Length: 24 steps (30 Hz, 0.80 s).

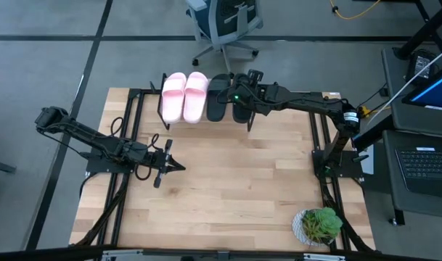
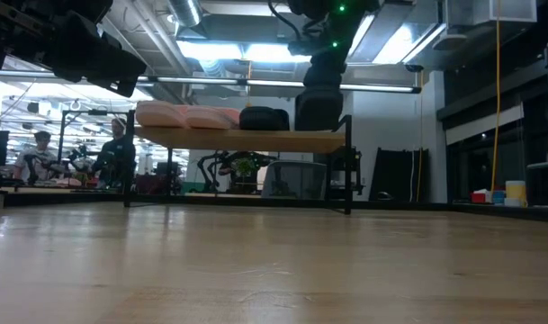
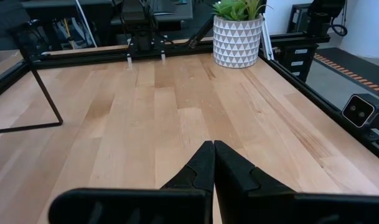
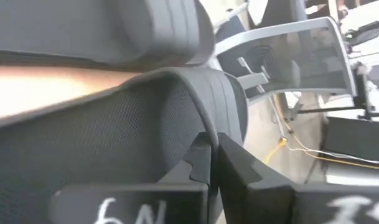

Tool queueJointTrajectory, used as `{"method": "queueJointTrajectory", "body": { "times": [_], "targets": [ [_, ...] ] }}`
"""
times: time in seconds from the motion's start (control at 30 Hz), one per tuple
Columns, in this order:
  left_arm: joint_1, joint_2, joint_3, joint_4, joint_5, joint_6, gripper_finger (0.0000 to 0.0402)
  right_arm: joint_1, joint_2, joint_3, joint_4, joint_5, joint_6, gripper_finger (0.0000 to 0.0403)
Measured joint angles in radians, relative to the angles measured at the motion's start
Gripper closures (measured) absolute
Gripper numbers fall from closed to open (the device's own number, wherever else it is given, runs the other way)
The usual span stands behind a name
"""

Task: Pick and place slides into the shelf
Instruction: Put the black slipper on the shelf

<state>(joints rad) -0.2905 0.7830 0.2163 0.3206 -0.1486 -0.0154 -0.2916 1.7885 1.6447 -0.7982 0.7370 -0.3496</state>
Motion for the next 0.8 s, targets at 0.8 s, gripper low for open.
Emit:
{"method": "queueJointTrajectory", "body": {
  "times": [0.8],
  "targets": [
    [0.000, 0.000, 0.000, 0.000, 0.000, 0.000, 0.0399, 0.008, 0.000, 0.000, 0.040, -0.036, 0.040, 0.0390]
  ]
}}
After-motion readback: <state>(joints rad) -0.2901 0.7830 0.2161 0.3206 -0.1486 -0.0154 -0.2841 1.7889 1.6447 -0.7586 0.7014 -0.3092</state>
